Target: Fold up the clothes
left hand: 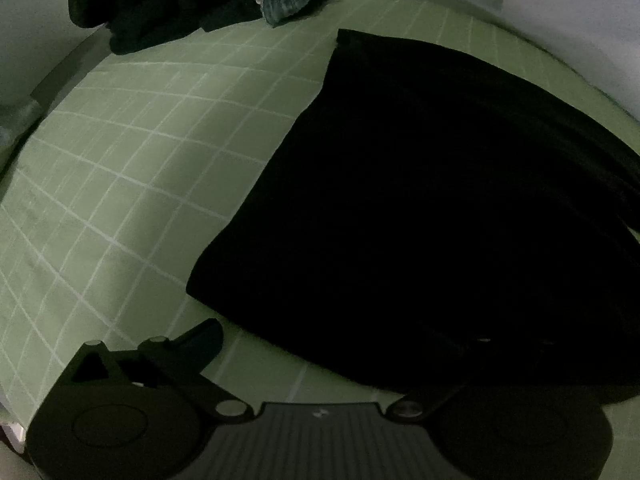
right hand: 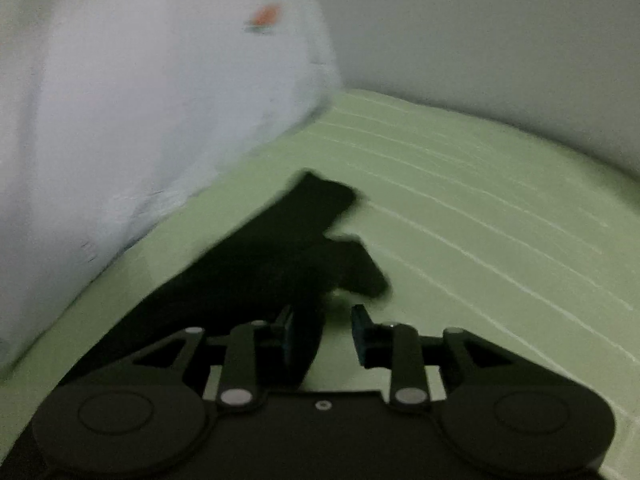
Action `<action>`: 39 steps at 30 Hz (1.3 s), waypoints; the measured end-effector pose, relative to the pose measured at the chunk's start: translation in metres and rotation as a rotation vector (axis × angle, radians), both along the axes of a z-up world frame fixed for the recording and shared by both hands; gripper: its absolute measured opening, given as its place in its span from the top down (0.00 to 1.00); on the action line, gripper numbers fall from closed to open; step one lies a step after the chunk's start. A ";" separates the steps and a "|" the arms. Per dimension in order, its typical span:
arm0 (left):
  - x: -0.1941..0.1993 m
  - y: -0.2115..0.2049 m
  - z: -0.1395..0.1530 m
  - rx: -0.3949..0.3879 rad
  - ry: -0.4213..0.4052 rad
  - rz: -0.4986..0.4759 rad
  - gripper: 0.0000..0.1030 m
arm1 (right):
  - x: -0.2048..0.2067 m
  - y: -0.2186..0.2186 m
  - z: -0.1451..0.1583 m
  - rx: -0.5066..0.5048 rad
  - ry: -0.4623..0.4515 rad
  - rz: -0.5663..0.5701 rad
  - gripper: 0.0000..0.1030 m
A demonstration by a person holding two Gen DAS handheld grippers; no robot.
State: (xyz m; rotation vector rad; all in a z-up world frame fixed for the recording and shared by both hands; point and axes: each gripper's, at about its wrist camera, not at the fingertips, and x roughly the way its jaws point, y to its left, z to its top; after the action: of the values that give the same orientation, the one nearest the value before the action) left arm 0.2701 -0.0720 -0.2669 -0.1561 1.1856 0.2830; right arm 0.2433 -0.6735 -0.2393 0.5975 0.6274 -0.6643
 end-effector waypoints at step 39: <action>0.006 0.006 -0.003 -0.020 0.024 -0.016 0.00 | 0.079 0.045 0.006 -0.096 -0.003 0.153 0.62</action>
State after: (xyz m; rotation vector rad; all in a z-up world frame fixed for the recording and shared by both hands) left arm 0.2760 -0.0662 -0.2696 -0.1604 1.2134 0.2594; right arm 0.3226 -0.6287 -0.2333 0.4567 0.6277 -0.5466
